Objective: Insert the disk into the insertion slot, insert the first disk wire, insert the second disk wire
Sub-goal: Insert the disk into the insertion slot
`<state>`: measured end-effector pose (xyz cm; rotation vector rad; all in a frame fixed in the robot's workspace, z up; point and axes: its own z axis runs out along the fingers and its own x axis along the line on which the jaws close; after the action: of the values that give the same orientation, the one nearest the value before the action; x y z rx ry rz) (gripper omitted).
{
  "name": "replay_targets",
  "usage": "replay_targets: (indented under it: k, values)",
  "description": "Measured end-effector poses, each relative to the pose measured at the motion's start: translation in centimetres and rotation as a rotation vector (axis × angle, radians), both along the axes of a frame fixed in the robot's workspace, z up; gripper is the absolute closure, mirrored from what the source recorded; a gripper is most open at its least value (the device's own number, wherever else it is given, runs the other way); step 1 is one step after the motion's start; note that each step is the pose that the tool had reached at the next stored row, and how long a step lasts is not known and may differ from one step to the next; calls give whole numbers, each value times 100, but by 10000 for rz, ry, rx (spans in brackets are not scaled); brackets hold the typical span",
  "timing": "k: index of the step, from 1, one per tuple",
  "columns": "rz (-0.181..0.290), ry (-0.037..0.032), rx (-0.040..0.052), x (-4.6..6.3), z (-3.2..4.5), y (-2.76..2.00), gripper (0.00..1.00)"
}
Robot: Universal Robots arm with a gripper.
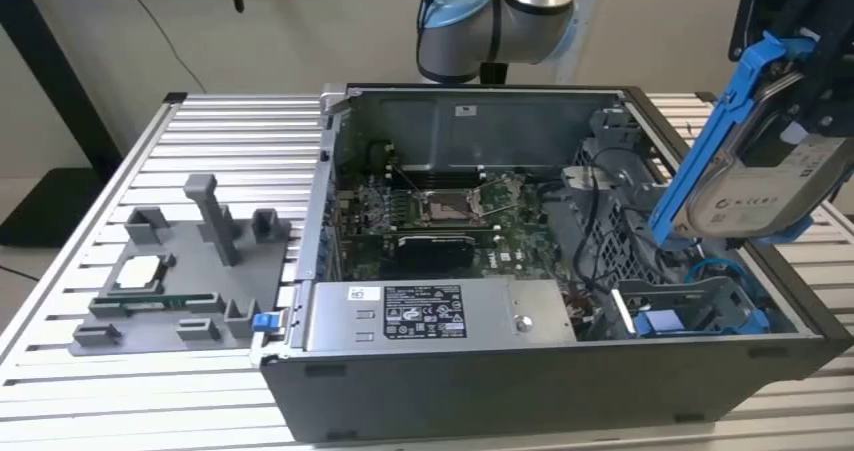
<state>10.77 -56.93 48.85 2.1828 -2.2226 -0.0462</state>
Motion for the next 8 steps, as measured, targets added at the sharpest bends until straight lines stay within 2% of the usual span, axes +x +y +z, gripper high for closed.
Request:
replay_targets:
  k: [8]
  values:
    - [-1,1,3,1,-14,-3,100]
